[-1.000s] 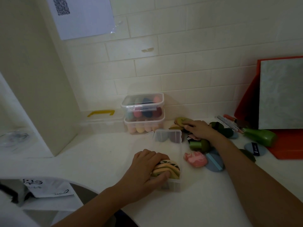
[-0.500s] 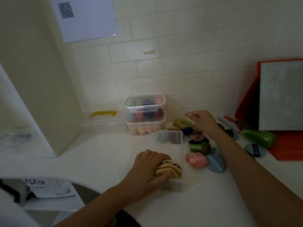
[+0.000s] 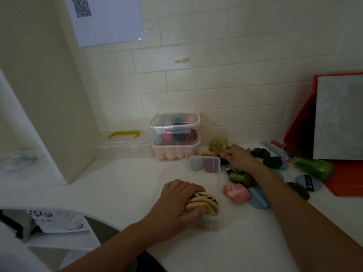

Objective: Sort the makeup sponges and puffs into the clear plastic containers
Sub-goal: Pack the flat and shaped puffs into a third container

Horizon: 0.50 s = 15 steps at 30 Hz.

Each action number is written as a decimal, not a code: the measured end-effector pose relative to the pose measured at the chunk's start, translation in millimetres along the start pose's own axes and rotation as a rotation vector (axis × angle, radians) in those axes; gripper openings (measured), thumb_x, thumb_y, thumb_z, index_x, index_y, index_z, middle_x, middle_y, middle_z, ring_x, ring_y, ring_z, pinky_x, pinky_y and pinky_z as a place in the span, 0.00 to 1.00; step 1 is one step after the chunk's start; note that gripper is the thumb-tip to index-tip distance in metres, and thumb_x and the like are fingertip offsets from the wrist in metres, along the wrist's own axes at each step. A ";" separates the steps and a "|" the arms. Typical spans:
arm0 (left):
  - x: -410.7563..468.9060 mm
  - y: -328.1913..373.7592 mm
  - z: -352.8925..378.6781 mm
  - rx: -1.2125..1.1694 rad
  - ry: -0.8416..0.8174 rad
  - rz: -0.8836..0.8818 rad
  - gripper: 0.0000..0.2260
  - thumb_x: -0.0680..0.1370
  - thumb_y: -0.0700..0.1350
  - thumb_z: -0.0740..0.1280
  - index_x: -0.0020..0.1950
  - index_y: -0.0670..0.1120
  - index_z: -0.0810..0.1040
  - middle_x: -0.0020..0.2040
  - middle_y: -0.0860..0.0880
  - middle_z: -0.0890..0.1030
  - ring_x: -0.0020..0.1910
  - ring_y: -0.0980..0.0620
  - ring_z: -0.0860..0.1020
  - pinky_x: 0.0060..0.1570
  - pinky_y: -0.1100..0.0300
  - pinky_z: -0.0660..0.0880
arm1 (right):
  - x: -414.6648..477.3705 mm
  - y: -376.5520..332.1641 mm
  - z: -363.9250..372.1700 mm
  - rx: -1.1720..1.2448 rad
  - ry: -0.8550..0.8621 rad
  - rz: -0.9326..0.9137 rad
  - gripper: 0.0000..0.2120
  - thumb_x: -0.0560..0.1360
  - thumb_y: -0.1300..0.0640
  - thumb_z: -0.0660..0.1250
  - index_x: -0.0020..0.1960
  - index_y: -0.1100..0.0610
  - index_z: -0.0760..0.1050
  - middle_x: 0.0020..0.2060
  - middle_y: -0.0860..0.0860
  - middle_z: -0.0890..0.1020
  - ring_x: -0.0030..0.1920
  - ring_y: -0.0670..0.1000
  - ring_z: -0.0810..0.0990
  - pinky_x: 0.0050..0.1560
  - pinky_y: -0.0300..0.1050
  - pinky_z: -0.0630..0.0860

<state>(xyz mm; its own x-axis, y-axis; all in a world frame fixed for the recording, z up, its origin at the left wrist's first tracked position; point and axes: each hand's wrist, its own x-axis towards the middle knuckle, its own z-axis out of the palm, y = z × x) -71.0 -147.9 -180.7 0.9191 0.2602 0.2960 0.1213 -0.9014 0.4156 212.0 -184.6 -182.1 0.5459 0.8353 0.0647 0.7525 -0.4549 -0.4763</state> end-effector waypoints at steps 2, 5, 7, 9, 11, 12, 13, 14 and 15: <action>0.4 0.3 -0.6 0.006 -0.002 0.000 0.17 0.74 0.63 0.54 0.58 0.59 0.71 0.49 0.61 0.74 0.52 0.60 0.67 0.56 0.65 0.60 | -1.0 -5.4 -2.8 -0.045 0.073 0.006 0.19 0.82 0.52 0.53 0.45 0.59 0.79 0.42 0.49 0.72 0.51 0.52 0.71 0.70 0.58 0.50; 0.0 0.8 -0.9 0.008 -0.003 -0.002 0.16 0.74 0.63 0.54 0.58 0.59 0.71 0.48 0.61 0.74 0.52 0.60 0.67 0.56 0.65 0.61 | -3.4 -6.5 -4.3 0.004 0.196 -0.018 0.18 0.82 0.50 0.54 0.38 0.55 0.75 0.37 0.47 0.70 0.51 0.54 0.73 0.72 0.57 0.46; -0.4 1.0 -0.7 0.004 -0.003 -0.003 0.16 0.74 0.63 0.54 0.58 0.59 0.71 0.48 0.61 0.74 0.52 0.60 0.67 0.56 0.65 0.61 | -5.2 -6.6 -4.9 0.081 0.266 -0.041 0.17 0.81 0.49 0.57 0.37 0.54 0.74 0.34 0.45 0.70 0.46 0.52 0.73 0.73 0.55 0.45; -0.5 1.4 -0.6 0.001 -0.005 -0.009 0.17 0.74 0.63 0.54 0.58 0.60 0.71 0.48 0.61 0.74 0.52 0.61 0.67 0.56 0.65 0.61 | -8.0 -6.7 -5.2 0.203 0.366 -0.069 0.17 0.79 0.49 0.61 0.34 0.55 0.73 0.32 0.46 0.73 0.38 0.49 0.73 0.71 0.51 0.51; -0.4 1.4 -0.9 0.001 -0.007 -0.010 0.17 0.74 0.63 0.54 0.58 0.59 0.71 0.49 0.61 0.74 0.52 0.61 0.67 0.56 0.65 0.61 | -12.0 -8.9 -10.3 0.404 0.472 -0.091 0.17 0.75 0.51 0.67 0.32 0.59 0.74 0.28 0.50 0.75 0.30 0.47 0.71 0.54 0.46 0.67; -0.5 1.5 -1.0 0.002 -0.009 -0.010 0.18 0.74 0.63 0.54 0.58 0.59 0.71 0.49 0.62 0.73 0.52 0.61 0.67 0.57 0.65 0.61 | -13.9 -10.5 -15.4 0.479 0.511 -0.086 0.16 0.74 0.52 0.70 0.32 0.61 0.74 0.27 0.51 0.74 0.29 0.47 0.70 0.43 0.42 0.69; -0.5 1.5 -1.2 0.003 -0.010 -0.010 0.17 0.74 0.63 0.54 0.58 0.59 0.71 0.49 0.62 0.73 0.52 0.61 0.67 0.57 0.65 0.60 | -15.2 -12.3 -21.4 0.517 0.535 -0.065 0.16 0.73 0.53 0.71 0.33 0.60 0.72 0.28 0.51 0.73 0.29 0.47 0.69 0.35 0.41 0.68; -0.6 1.5 -1.3 0.002 -0.009 -0.010 0.17 0.74 0.63 0.54 0.58 0.59 0.71 0.49 0.62 0.73 0.52 0.61 0.67 0.57 0.64 0.61 | -16.7 -13.9 -27.9 0.528 0.540 -0.037 0.16 0.72 0.54 0.72 0.33 0.58 0.69 0.29 0.50 0.71 0.30 0.46 0.68 0.32 0.39 0.66; -0.7 1.3 -1.3 0.001 -0.007 -0.009 0.17 0.74 0.63 0.54 0.58 0.60 0.71 0.49 0.62 0.73 0.52 0.61 0.67 0.57 0.64 0.61 | -16.8 -14.1 -33.6 0.523 0.525 -0.014 0.16 0.71 0.54 0.73 0.35 0.56 0.67 0.31 0.49 0.70 0.31 0.46 0.68 0.31 0.38 0.64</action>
<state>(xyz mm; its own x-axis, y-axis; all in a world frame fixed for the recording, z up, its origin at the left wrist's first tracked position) -71.9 -148.8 -179.2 0.9207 0.2653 0.2862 0.1295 -0.8995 0.4173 204.6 -202.5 -147.0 0.7409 0.5223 0.4223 0.5583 -0.1294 -0.8195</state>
